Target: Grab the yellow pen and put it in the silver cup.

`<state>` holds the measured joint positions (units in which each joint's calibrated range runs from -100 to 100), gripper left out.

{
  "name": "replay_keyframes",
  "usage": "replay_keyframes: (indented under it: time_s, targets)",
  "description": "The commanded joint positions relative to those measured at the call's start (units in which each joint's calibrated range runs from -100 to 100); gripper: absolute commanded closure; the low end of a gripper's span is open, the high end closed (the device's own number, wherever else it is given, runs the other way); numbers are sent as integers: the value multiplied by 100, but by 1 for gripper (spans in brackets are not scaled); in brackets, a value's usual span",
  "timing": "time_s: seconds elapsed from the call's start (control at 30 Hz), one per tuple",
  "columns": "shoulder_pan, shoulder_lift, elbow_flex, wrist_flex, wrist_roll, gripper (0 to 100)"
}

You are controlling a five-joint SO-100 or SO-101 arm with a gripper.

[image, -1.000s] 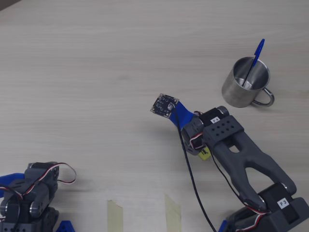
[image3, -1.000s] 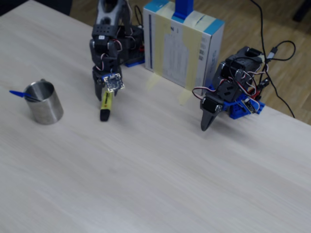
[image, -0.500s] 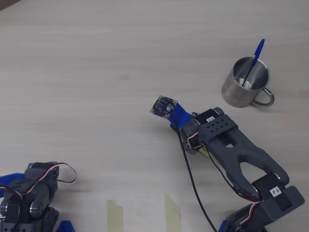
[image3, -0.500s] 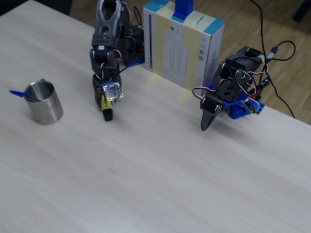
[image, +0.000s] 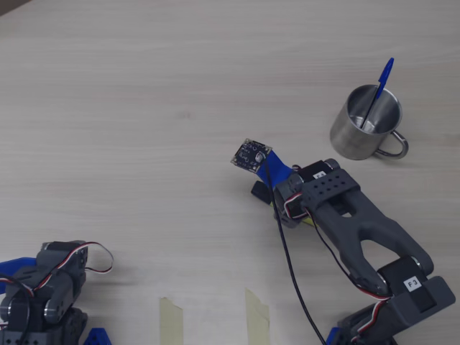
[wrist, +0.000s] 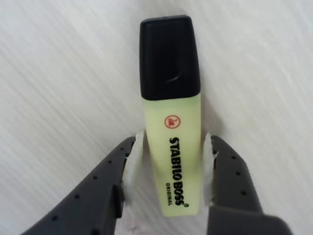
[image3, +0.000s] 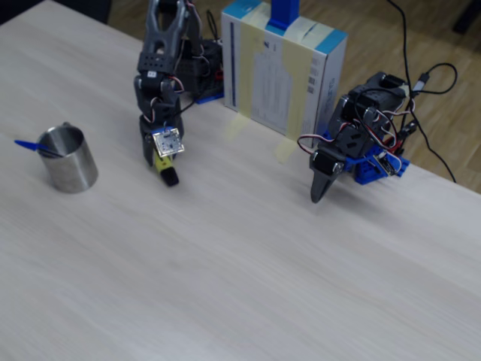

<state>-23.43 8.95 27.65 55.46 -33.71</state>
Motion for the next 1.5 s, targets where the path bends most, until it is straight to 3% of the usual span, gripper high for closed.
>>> replay_keyframes:
  time_s: [0.0, 1.07, 1.23, 1.47]
  targets:
    - [80, -20, -22, -25, -23, 79]
    - [332, 155, 213, -16, -23, 80]
    - [314, 146, 213, -16, -28, 85]
    - [305, 138, 213, -16, -28, 86]
